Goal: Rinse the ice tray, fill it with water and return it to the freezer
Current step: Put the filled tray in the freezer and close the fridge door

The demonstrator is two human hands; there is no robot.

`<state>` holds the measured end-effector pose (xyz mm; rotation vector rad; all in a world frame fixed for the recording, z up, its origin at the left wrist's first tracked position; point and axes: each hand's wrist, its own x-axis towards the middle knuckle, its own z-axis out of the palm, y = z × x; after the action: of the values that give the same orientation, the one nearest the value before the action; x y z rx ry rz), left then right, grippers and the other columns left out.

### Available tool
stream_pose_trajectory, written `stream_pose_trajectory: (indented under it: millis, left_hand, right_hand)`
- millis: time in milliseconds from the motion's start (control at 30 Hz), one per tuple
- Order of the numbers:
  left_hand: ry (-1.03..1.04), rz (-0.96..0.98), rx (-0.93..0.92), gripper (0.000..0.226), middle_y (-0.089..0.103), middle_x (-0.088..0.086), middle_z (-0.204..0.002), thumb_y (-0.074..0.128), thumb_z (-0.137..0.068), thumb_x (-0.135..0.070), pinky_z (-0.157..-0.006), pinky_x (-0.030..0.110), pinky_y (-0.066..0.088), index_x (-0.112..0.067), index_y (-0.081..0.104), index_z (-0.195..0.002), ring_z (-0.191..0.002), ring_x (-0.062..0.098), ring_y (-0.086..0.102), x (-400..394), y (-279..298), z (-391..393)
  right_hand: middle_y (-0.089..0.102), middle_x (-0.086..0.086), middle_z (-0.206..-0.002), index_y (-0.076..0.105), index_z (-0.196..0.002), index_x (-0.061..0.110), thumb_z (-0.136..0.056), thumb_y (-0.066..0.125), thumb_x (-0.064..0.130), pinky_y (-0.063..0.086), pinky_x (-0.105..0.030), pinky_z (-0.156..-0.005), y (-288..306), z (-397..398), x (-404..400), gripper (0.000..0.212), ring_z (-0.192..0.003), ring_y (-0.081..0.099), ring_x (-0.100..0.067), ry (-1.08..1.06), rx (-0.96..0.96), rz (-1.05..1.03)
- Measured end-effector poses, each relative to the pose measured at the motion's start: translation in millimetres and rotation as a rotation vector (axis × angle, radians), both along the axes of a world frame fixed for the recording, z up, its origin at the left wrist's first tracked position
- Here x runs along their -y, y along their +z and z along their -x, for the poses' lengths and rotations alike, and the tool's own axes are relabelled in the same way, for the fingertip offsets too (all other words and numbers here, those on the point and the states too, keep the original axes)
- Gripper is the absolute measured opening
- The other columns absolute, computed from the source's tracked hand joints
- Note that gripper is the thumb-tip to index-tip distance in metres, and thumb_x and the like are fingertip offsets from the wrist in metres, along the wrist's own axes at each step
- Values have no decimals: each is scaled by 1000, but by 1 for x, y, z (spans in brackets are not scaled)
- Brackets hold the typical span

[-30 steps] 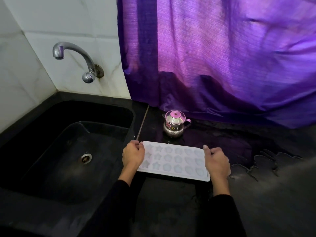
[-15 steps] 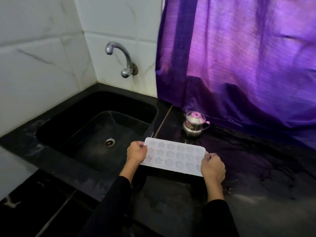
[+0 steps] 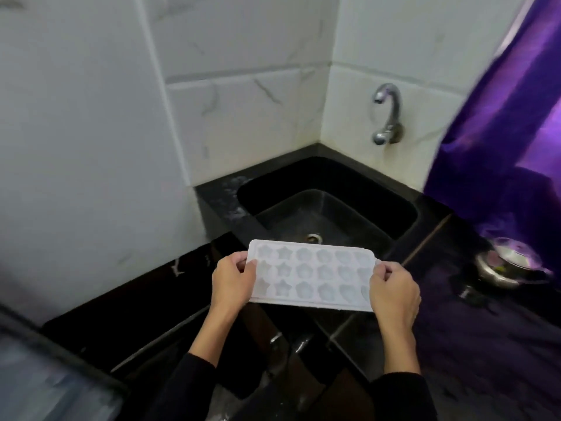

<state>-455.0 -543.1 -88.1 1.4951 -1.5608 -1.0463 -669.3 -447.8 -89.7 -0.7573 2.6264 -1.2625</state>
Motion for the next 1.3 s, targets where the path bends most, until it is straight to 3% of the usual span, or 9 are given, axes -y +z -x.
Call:
stream_pose_trajectory:
  millis: [200,333,467,600,667,833,1033,1200,1300]
  left_hand:
    - [324,59,25,23,69,-7,-90,54,-90,-15,-73,25,43,-17,70,-107,-84,11,62,-31,7,-104]
    - [532,71,-1,23,71,-8,-87,55,-89,-13,-75,29,48,-20,71,-104,-82,12,65,-50,6,-159]
    - [757,84,-52,21,71,-9,-84,55,-89,-10,-71,30,50,-18,71,-99,-76,9,64,-74,4,-206]
    - [1003,78,-58,21,72,-5,-85,57,-87,-10,-72,32,52,-18,72,-99,-77,14,66,-111,6,-244]
    - [1119,62,-30,22,73,-4,-89,57,-87,-10,-67,25,49,-17,72,-102,-79,12,65,-134,9,-261]
    - [1410,25,3,26,73,-4,-97,56,-88,-13,-73,21,45,-16,70,-109,-89,11,65,-195,13,-304]
    - [1703,45,-24,24,72,-5,-96,57,-88,-12,-87,35,53,-16,70,-107,-93,13,66,-266,17,-361]
    - [1838,44,18,23,69,-10,-88,57,-88,-9,-71,23,47,-17,69,-105,-86,9,64,-320,28,-416]
    - [1863,31,65,31,72,-7,-87,52,-85,-4,-66,25,48,-23,70,-100,-82,16,66,-349,35,-453]
  right_hand:
    - [67,-5,-82,67,-100,14,-93,46,24,34,-31,-69,11,-83,43,25,-79,54,-24,295,-44,17]
    - [53,6,-73,66,-101,13,-94,47,23,31,-29,-71,23,-136,70,23,-78,48,-18,514,-68,25]
    - [56,1,-78,67,-102,12,-95,48,23,33,-28,-71,31,-195,96,23,-77,47,-16,748,-82,58]
    - [69,-12,-94,68,-101,10,-94,49,25,34,-30,-72,33,-259,112,25,-88,59,-31,995,-76,97]
    - [70,-14,-99,68,-103,10,-94,49,25,35,-31,-72,33,-293,115,26,-94,60,-35,1117,-77,95]
    - [70,-16,-101,68,-104,10,-93,48,25,45,-39,-79,27,-389,97,27,-96,60,-38,1396,-61,76]
    - [68,-20,-102,68,-102,9,-95,48,32,45,-39,-78,20,-502,49,31,-96,60,-40,1657,-74,23]
    - [69,-17,-104,68,-105,9,-96,49,34,43,-37,-79,24,-593,5,32,-98,60,-38,1828,-66,31]
    - [68,-15,-101,67,-106,9,-95,49,31,42,-35,-75,29,-650,-19,30,-93,60,-34,1932,-52,69]
